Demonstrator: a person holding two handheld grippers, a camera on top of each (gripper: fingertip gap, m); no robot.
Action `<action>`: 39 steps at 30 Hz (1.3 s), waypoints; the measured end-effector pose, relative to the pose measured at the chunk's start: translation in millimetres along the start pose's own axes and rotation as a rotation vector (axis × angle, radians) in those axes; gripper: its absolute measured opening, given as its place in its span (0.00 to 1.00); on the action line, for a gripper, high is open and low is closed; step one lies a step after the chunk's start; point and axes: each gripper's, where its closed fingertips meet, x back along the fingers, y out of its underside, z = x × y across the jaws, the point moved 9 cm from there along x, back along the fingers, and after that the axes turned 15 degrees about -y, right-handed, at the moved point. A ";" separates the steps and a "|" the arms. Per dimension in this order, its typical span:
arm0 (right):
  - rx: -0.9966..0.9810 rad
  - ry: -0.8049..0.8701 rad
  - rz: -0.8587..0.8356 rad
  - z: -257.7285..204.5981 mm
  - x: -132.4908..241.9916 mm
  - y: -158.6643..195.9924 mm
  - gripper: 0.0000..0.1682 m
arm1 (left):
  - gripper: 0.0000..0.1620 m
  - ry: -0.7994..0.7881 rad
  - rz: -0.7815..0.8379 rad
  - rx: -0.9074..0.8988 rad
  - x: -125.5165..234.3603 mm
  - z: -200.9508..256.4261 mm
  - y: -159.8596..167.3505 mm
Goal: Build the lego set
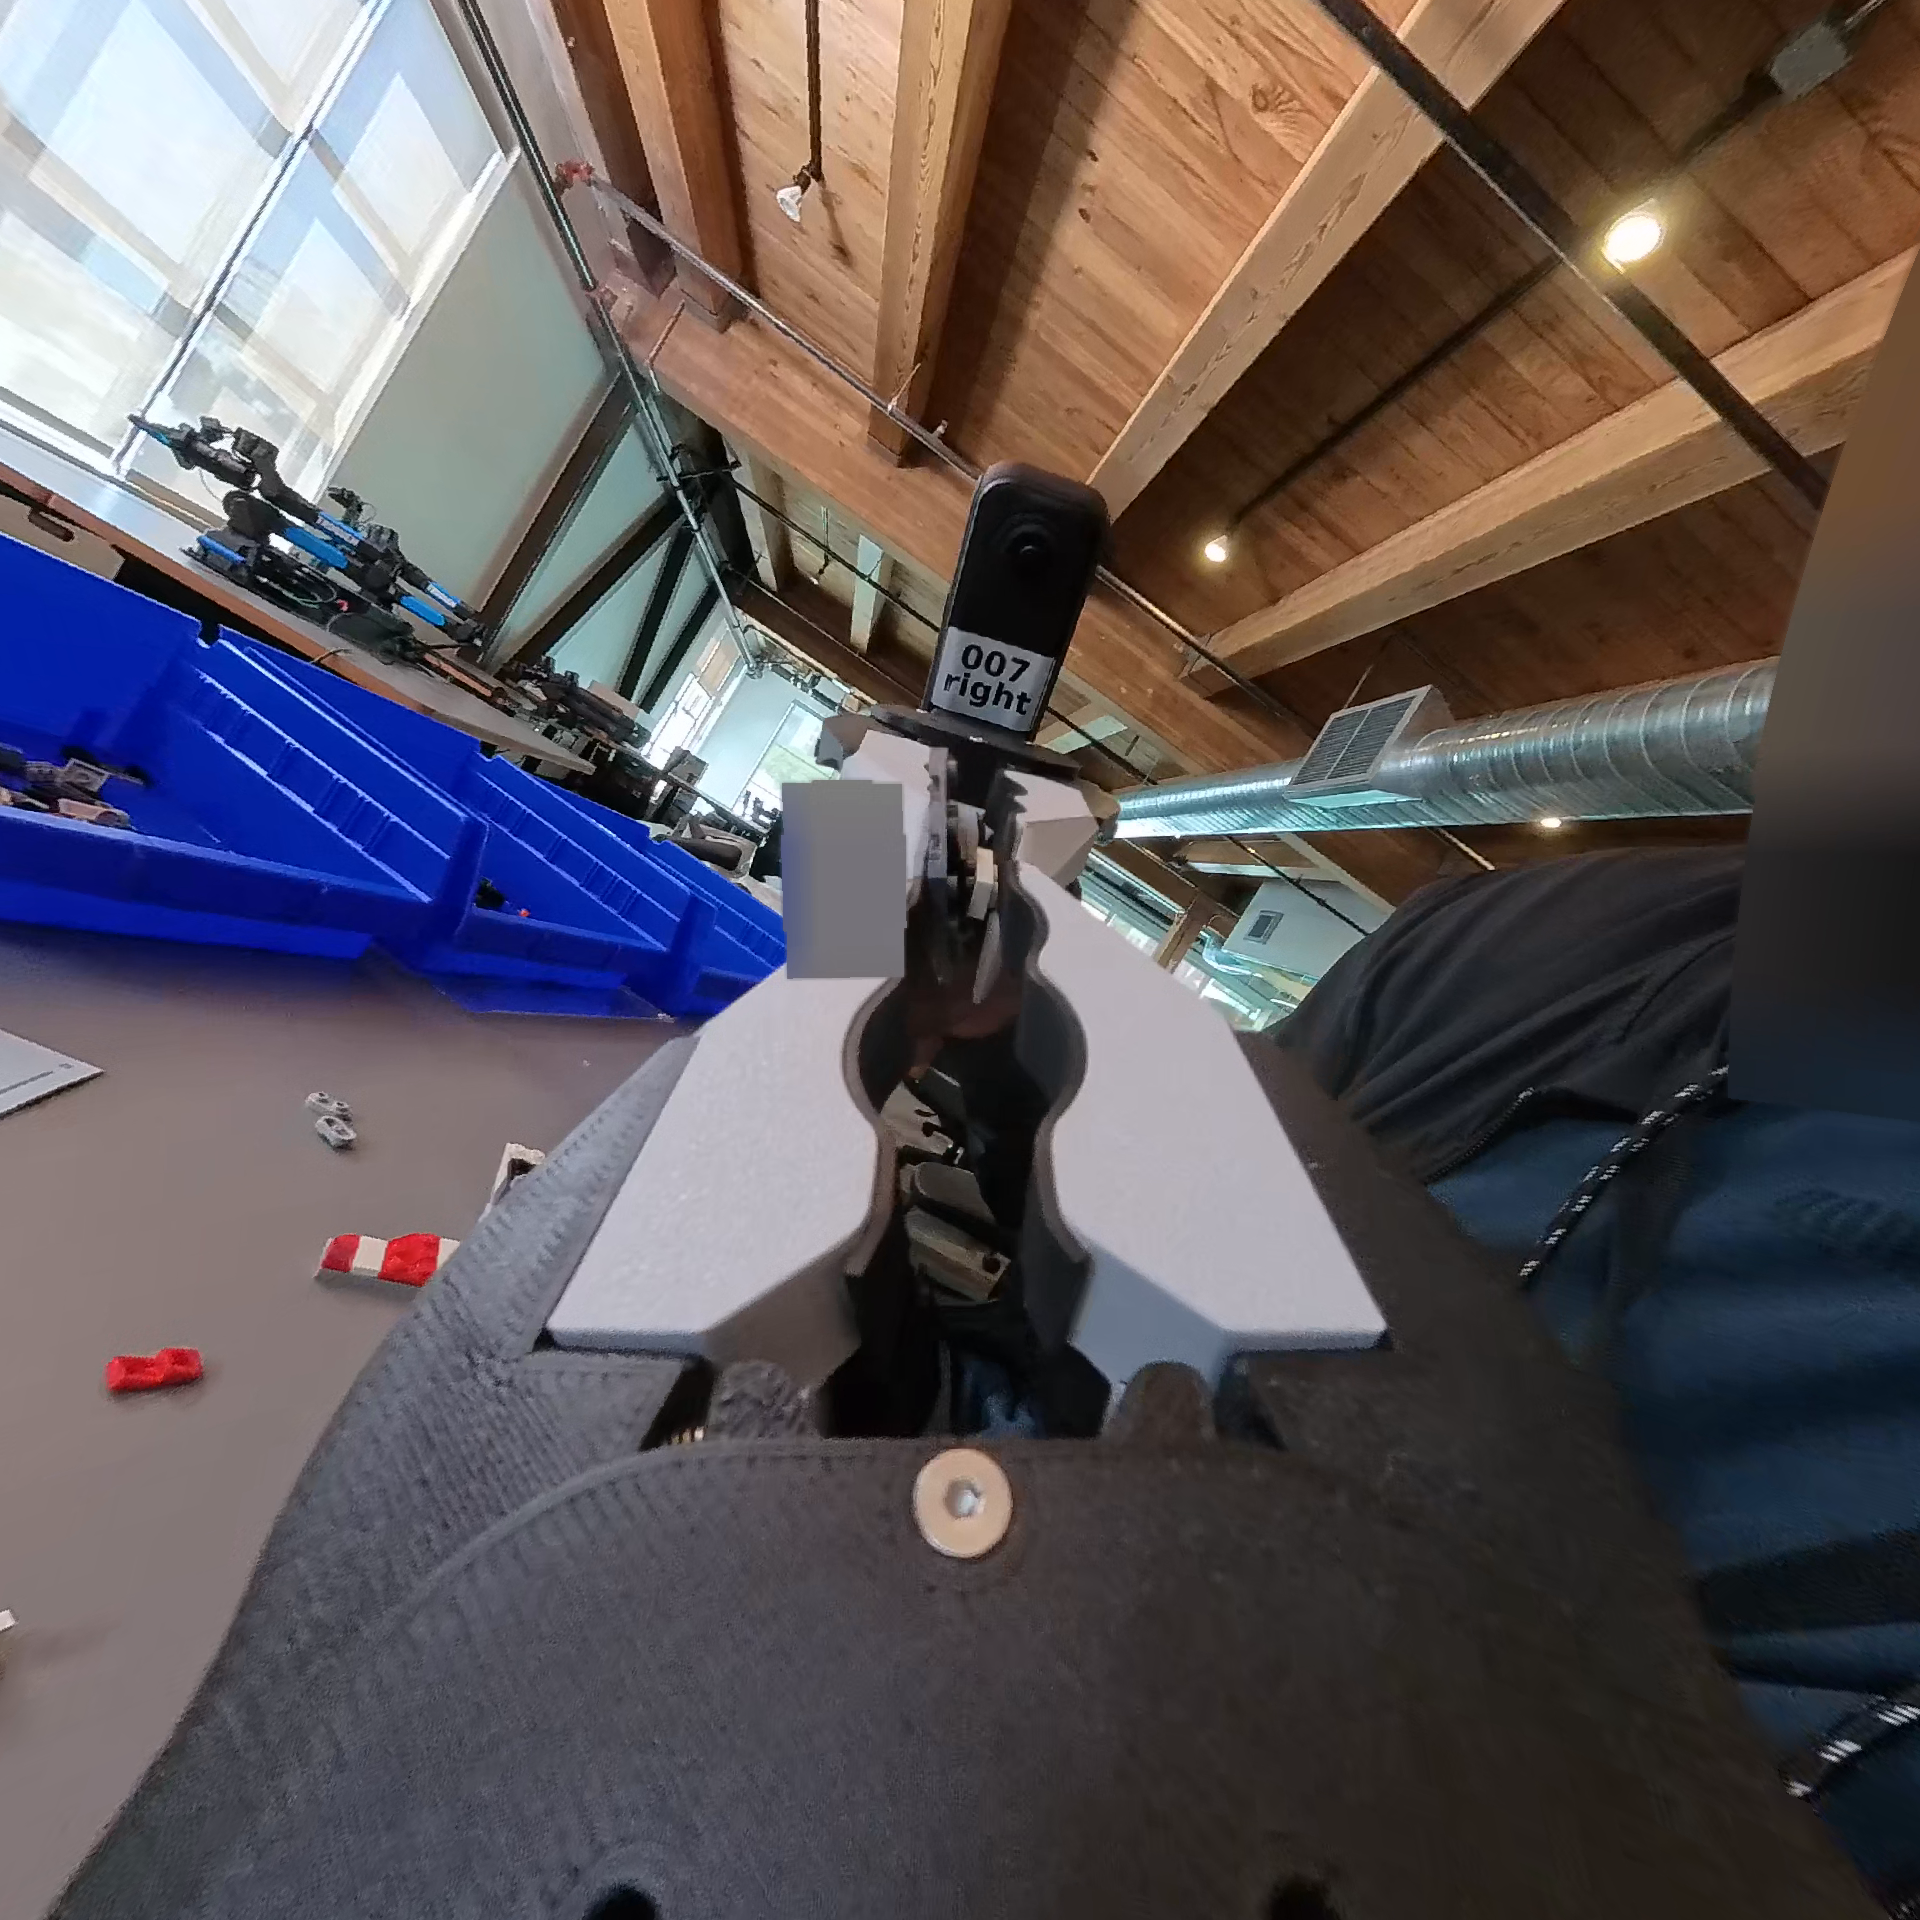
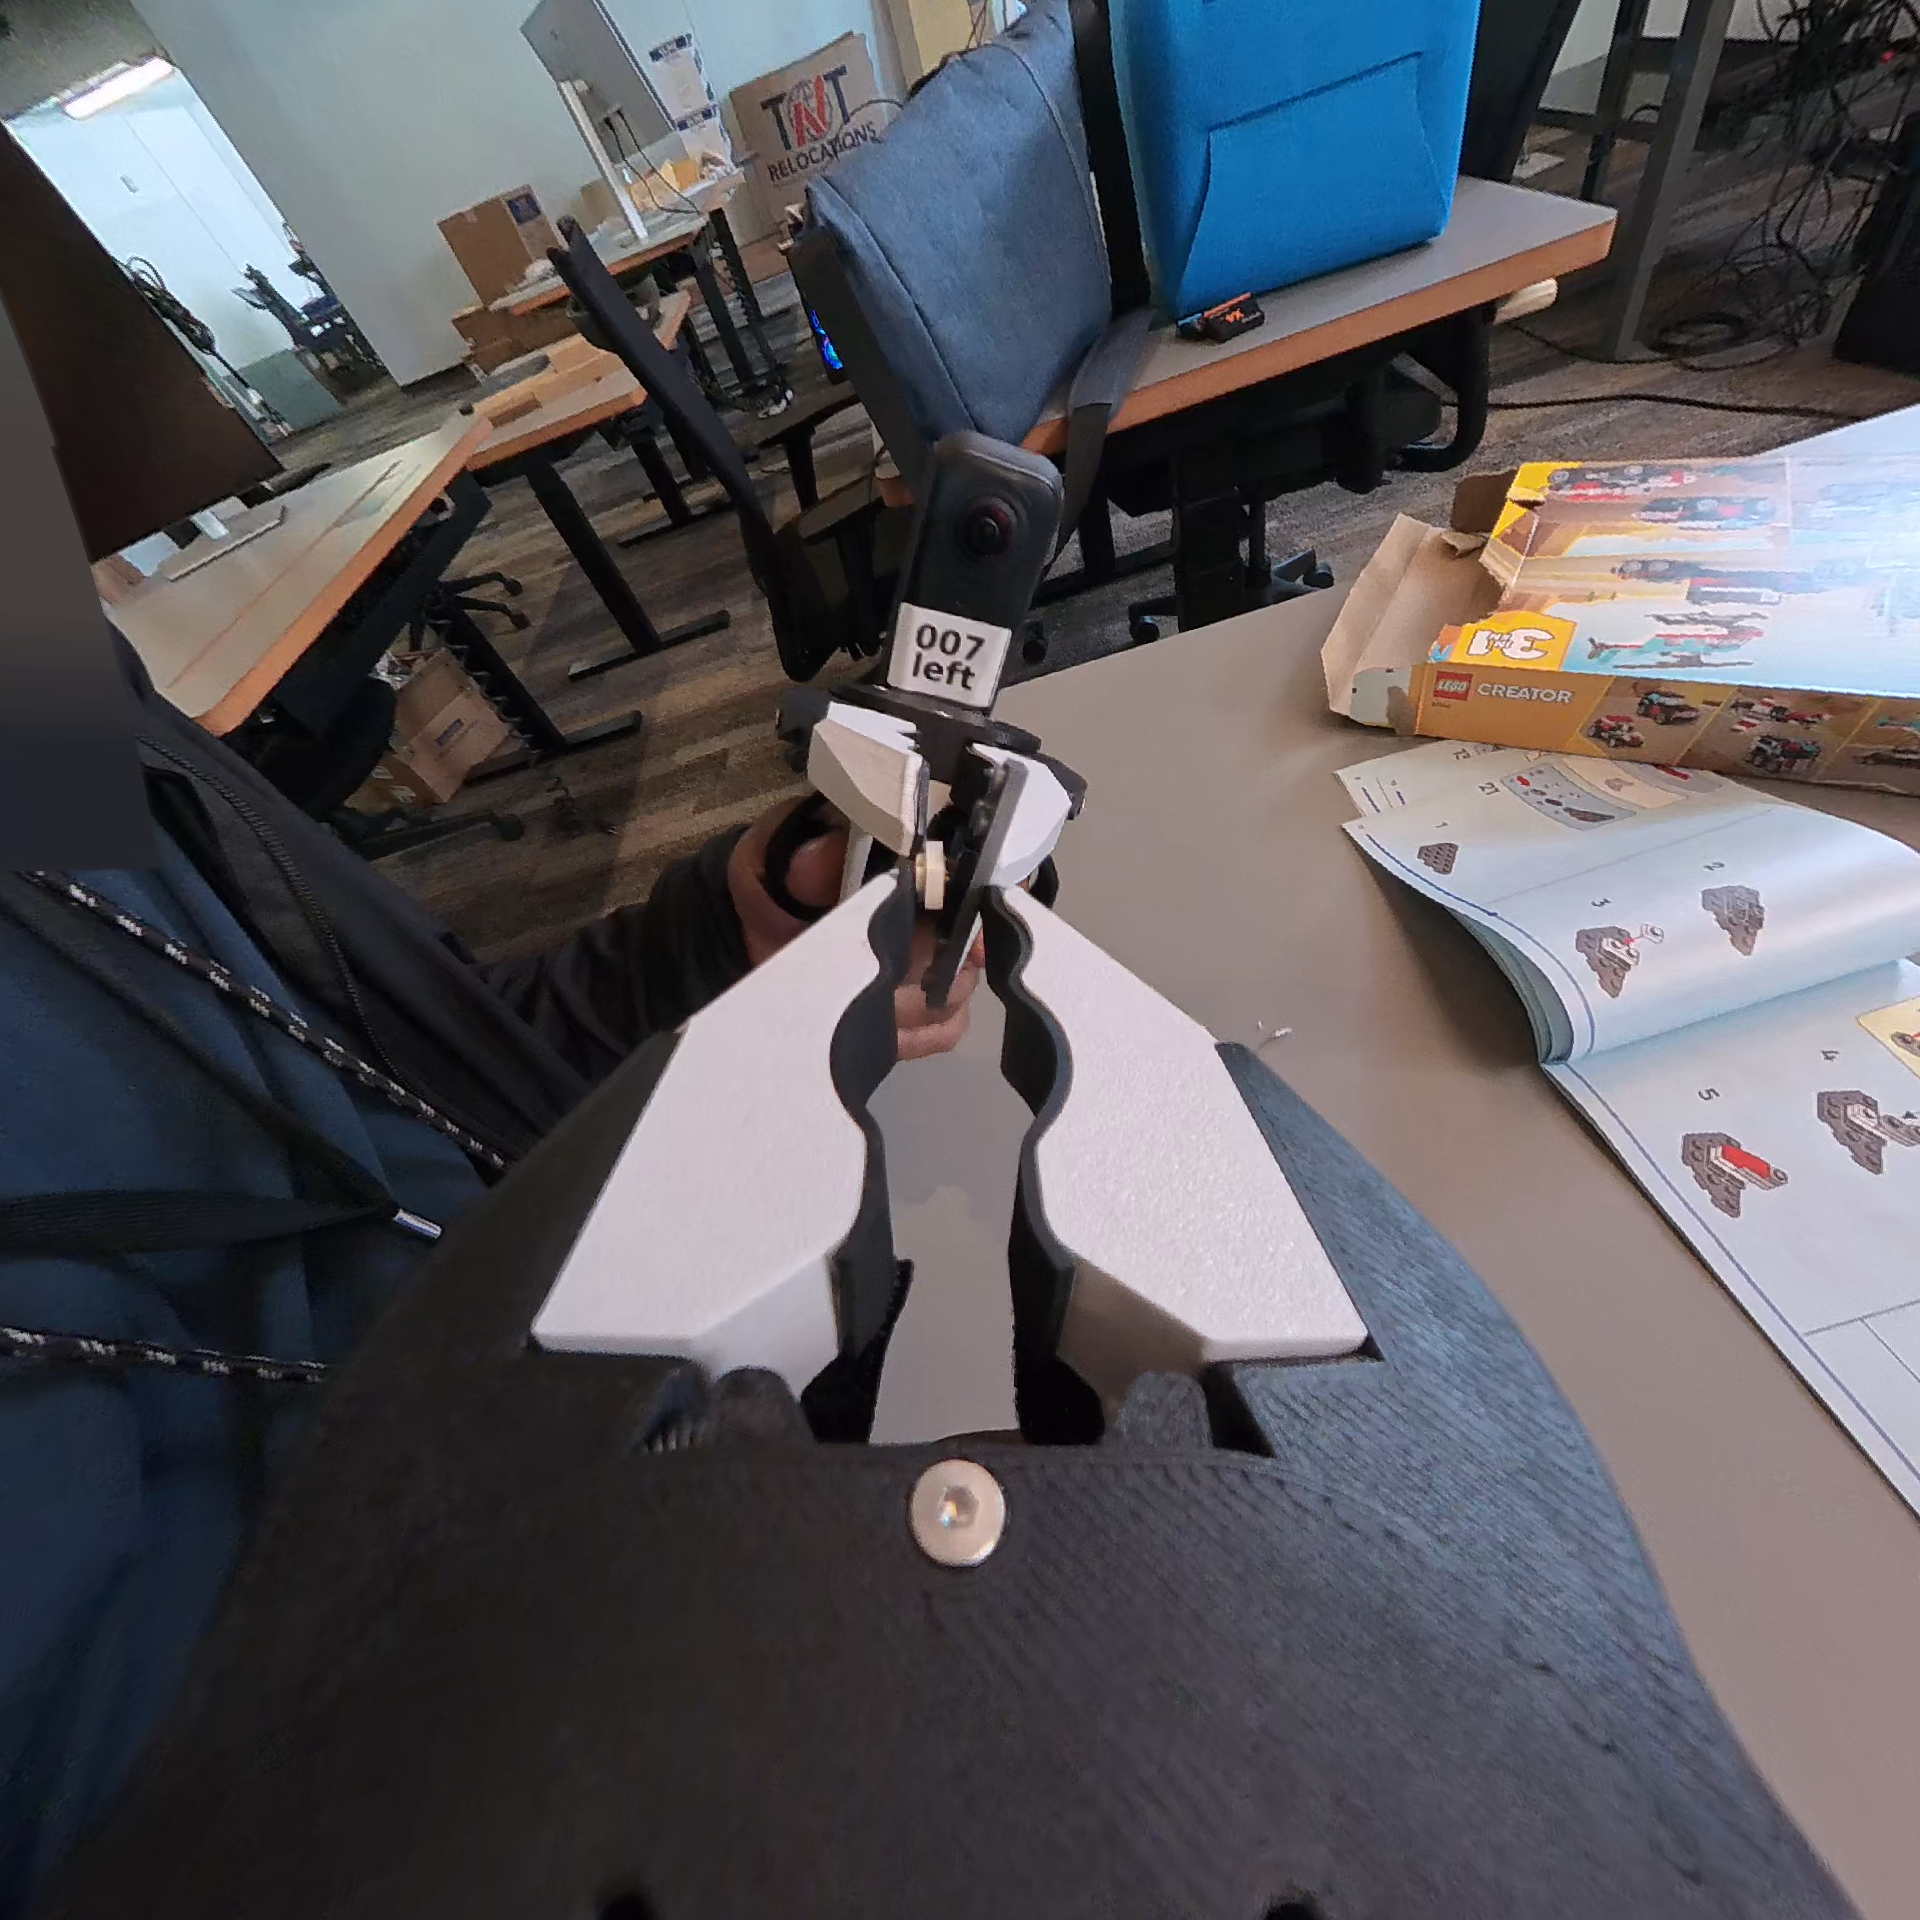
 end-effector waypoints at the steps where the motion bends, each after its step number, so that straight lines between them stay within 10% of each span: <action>1: -0.003 -0.001 0.000 0.1 0.1 0.3 0.08 | 0.07 -0.003 -0.002 -0.008 0.1 0.3 -0.1; 39: -0.069 -0.025 0.048 2.6 3.5 2.6 0.07 | 0.06 0.012 -0.019 0.037 -3.0 -1.3 2.6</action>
